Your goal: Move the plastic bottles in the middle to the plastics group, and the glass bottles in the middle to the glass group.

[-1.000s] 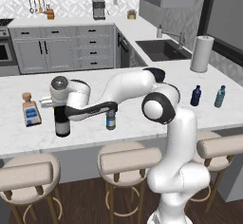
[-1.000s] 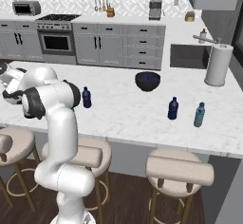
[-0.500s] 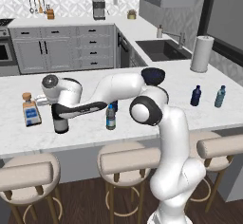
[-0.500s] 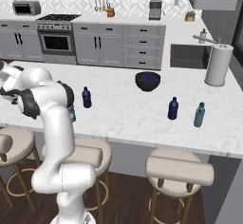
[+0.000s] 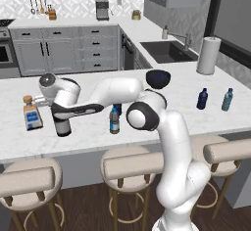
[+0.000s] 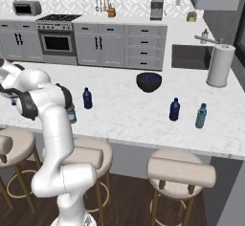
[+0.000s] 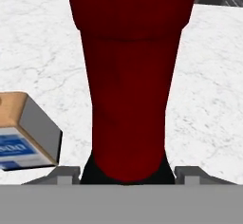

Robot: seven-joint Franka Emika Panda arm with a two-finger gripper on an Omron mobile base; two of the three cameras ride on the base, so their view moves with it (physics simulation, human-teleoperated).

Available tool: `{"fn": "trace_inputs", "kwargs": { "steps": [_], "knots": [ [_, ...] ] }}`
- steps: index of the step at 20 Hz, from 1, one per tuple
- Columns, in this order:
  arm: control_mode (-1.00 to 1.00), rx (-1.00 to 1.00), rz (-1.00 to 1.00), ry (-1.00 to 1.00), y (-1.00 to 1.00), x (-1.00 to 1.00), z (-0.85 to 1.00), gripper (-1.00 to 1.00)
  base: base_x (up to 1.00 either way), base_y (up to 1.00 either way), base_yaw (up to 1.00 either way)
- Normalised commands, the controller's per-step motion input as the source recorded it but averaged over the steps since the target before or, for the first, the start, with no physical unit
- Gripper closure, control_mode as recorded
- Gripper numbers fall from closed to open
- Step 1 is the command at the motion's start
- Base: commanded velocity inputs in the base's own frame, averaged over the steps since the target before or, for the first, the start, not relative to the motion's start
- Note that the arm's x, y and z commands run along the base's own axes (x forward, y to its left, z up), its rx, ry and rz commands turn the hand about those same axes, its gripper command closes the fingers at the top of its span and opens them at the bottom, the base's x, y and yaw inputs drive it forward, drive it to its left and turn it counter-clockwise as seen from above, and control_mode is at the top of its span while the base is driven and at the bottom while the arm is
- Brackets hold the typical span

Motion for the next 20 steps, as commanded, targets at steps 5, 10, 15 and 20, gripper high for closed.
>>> {"fn": "trace_inputs", "kwargs": {
  "steps": [5, 10, 15, 20],
  "knots": [
    [-1.00, 0.06, 0.00, 0.00, -0.17, -0.05, -0.55, 1.00, 0.00, 0.00, 0.00],
    [-1.00, 0.02, 0.00, 0.00, -0.34, -0.12, -0.52, 1.00, 0.00, 0.00, 0.00],
    [-1.00, 0.00, 0.00, -0.01, -0.19, -0.16, -0.56, 1.00, 0.00, 0.00, 0.00],
    [-1.00, 0.00, 0.00, 0.00, 0.07, -0.24, -0.66, 1.00, 0.00, 0.00, 0.00]
  ]
}}
